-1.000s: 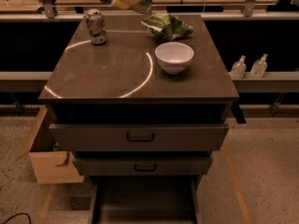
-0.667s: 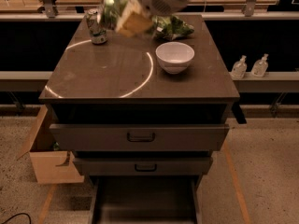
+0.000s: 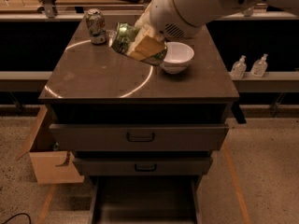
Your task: Place green can into bottom drawer
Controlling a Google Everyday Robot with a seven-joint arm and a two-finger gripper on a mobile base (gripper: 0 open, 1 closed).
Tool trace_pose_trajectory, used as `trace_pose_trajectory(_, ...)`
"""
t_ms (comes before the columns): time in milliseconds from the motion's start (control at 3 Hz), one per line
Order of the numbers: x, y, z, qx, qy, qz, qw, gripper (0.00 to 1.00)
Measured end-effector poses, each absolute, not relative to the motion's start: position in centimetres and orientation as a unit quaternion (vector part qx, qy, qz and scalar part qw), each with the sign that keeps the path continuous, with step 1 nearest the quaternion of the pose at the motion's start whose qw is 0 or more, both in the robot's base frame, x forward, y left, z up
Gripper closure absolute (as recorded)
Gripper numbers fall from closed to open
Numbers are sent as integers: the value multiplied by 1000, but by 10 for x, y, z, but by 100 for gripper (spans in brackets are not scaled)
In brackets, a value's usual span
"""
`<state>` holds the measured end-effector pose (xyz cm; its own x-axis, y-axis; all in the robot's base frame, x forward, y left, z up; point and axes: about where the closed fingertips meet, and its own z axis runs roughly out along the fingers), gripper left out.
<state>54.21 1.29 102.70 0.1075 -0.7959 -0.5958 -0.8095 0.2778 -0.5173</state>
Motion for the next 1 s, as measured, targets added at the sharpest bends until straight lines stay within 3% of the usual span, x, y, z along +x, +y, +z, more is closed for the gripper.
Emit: trace_pose_trajectory(1000, 487, -19, 933, -574, 724, 143, 355, 100)
